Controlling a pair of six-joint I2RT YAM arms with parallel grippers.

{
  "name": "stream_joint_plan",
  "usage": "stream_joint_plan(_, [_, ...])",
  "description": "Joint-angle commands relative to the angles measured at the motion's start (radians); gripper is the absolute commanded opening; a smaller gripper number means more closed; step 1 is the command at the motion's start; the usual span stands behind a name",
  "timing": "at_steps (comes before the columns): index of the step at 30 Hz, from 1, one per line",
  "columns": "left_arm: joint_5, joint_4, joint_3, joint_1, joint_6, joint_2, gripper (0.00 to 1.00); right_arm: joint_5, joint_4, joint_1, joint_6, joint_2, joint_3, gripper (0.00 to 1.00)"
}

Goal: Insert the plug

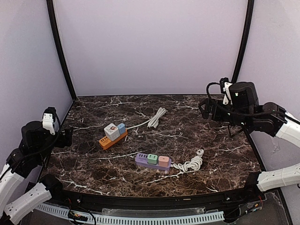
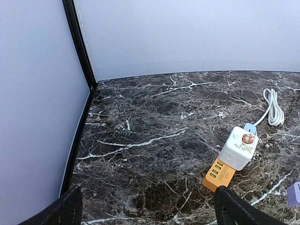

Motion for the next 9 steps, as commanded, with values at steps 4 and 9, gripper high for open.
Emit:
stream_joint_plan(4, [0.005,0.012,-0.011,0.007,0.001,0.005,0.99,-0.009,0.042,-0.006,0.0,0.024,0.0,0.98])
stream_joint_plan(9, [0.007,0.01,-0.011,0.007,0.001,0.008,0.99,-0.012,0.052,-0.006,-0.004,0.017,-0.004,0.98])
